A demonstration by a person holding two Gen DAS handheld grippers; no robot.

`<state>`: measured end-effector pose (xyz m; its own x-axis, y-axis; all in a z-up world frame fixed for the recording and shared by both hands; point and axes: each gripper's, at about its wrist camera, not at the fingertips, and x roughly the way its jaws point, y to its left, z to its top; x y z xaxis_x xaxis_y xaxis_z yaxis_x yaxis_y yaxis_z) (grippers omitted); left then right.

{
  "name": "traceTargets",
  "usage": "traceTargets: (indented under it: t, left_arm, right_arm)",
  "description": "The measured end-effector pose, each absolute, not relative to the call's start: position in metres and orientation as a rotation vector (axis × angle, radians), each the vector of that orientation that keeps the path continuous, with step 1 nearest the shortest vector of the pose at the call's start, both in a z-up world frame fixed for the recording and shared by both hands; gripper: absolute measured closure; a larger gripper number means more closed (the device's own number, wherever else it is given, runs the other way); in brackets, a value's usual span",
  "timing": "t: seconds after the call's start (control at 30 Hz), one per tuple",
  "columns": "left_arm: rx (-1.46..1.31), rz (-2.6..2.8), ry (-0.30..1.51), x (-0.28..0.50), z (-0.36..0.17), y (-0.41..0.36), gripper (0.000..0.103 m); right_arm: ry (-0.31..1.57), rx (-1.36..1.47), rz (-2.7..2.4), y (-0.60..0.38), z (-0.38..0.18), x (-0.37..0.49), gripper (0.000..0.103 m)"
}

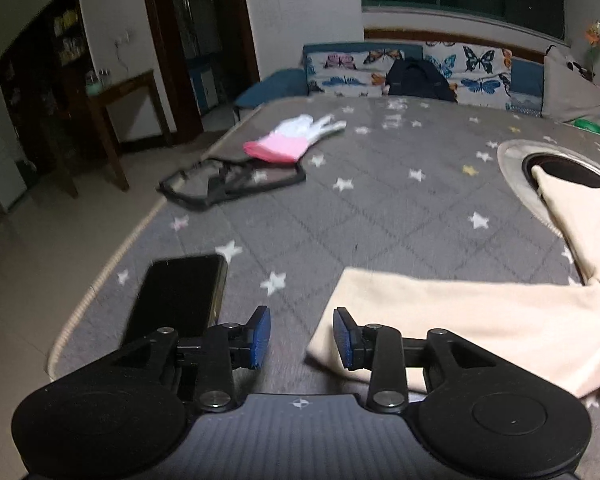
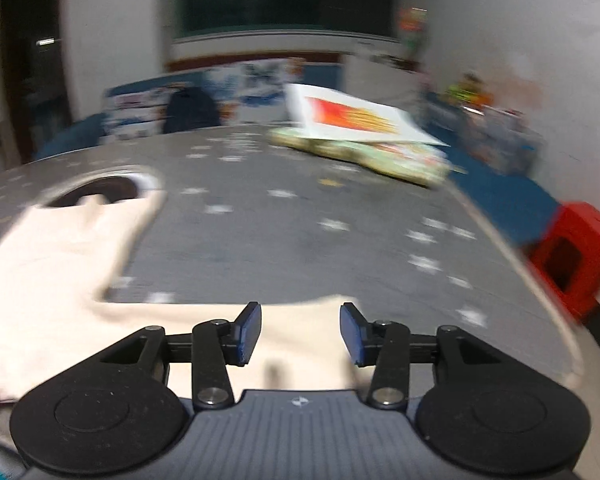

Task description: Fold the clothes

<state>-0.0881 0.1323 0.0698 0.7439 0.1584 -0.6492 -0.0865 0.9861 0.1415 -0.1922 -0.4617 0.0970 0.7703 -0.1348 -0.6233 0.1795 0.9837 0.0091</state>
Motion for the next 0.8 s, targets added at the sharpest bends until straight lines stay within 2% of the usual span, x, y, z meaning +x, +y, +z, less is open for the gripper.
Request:
traceTargets:
  t: [0.3,0.5,0.7,0.73,0.8]
  left_arm:
    - [0.069,-0.499,0.68,-0.12,0.088,0.028,0.067]
    - [0.196,-0.837,0.657,-0.15,0.08,-0.041,0.066]
    - [0.363,-0.866,0.674,-0.156,0.055,-0.068,0.067]
    - [0.383,-0.853,0.679,-0.155,0.051,-0.069,0.067]
    - [0.387,-0.84,0.673,-0.154,0.047,-0.067,0.08]
  right_arm:
    - [0.718,0.068,0.305,-0.367,0.099,-0.161,0.059]
    - [0.753,-0.019,0.572,-0.298,0.101,-0.176,0.06]
    - [0.793,-0.169,0.623,-0.255,0.084,-0.189,0.062]
    - [0.798,-0.188,0.616,-0.253,0.082,-0.191,0.065]
    - [0.801,-0.223,0.596,-0.25,0.078,-0.194,0.069]
